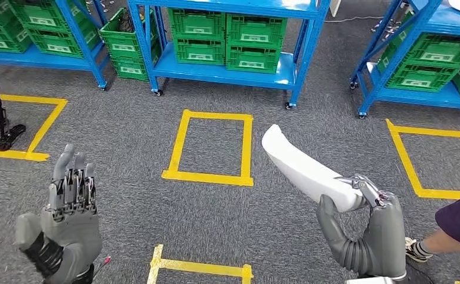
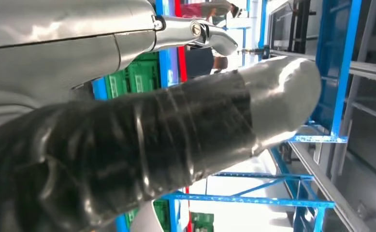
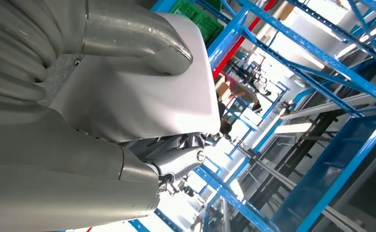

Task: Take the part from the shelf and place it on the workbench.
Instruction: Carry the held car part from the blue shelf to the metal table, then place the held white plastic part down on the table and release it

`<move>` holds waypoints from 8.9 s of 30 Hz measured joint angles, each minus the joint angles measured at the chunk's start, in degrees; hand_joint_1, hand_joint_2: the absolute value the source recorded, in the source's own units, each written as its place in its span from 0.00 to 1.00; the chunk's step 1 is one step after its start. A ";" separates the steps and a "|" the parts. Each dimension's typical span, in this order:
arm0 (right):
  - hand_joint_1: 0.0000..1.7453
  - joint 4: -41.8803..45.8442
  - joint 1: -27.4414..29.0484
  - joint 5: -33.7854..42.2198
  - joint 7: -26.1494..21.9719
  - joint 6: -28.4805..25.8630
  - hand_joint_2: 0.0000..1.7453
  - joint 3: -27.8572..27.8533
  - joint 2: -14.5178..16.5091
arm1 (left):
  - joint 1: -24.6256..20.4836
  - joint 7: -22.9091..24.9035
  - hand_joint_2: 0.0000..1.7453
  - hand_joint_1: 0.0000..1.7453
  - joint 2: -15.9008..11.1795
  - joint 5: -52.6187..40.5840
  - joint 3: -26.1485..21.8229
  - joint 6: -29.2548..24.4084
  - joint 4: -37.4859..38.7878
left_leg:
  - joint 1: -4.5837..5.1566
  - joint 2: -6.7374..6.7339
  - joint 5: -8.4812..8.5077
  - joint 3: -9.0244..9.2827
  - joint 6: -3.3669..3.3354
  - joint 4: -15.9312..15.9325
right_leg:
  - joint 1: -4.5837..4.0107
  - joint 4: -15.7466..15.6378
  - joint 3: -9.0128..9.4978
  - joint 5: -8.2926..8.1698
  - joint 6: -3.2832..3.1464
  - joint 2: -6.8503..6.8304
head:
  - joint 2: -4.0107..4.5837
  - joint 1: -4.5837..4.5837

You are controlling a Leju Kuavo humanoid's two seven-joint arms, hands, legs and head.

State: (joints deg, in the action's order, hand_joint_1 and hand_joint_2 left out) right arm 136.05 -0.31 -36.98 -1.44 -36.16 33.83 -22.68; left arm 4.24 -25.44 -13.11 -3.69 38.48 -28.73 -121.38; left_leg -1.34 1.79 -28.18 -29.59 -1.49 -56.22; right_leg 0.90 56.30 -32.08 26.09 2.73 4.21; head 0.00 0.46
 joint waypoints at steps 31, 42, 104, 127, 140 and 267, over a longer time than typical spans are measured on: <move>1.00 -0.37 -2.00 -1.23 2.99 1.22 1.00 0.95 0.13 | 0.66 -3.93 0.00 0.00 0.13 2.61 -0.24 0.17 0.48 | 0.30 0.21 1.15 -2.24 -0.82 -0.94 | -0.69 1.38 -2.16 -0.30 -0.40 2.09 | 0.00 -0.29; 1.00 -0.01 -2.33 -1.71 3.03 1.34 1.00 1.04 0.04 | 0.85 -4.09 0.00 0.00 0.19 2.72 -0.26 0.26 0.51 | 1.09 -7.68 0.76 -2.00 -0.88 -0.74 | -1.16 0.74 -0.48 0.52 -0.86 -8.03 | 0.00 -2.78; 1.00 -0.09 -2.48 -3.04 3.50 3.08 1.00 3.23 0.40 | 2.15 -6.10 0.00 0.00 0.04 3.37 -0.40 -0.45 1.03 | 1.08 -7.79 0.19 -1.54 -0.21 -0.88 | -1.17 0.58 -0.77 0.14 -0.85 -8.78 | 0.00 -2.45; 1.00 -0.70 -1.88 -2.46 3.90 3.21 1.00 3.46 0.73 | 2.83 -6.15 0.00 0.00 -0.39 3.34 -0.31 -0.96 1.17 | 0.78 -2.65 0.25 -1.52 -1.24 -0.83 | -0.33 15.02 -8.99 5.35 0.38 -3.08 | 0.00 -1.31; 1.00 -0.86 -0.54 -2.90 3.50 2.90 1.00 3.94 0.85 | 3.15 -6.25 0.00 0.00 -0.60 3.23 -0.22 -1.65 1.23 | 1.31 -4.40 -4.47 -2.98 0.80 -6.49 | -1.22 -0.57 -0.47 -1.44 -2.88 -4.62 | 0.00 -1.33; 0.00 -59.46 -22.70 23.85 6.27 18.57 1.00 14.25 21.51 | -3.01 -6.04 0.00 0.00 6.81 7.82 -1.15 16.81 7.81 | 1.36 -1.17 3.00 -5.09 -1.09 -1.84 | -0.84 0.07 0.35 -0.06 -1.14 -1.91 | 0.00 0.07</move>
State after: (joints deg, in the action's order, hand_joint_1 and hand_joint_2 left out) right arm 76.60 -23.00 -13.14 4.83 -17.59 48.08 -1.17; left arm 1.24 -31.49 -6.29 4.13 37.33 -11.92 -113.57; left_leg 0.02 0.63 -25.18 -34.69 -2.57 -58.05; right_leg 0.06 56.37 -31.73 26.02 1.59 2.30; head 0.00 0.54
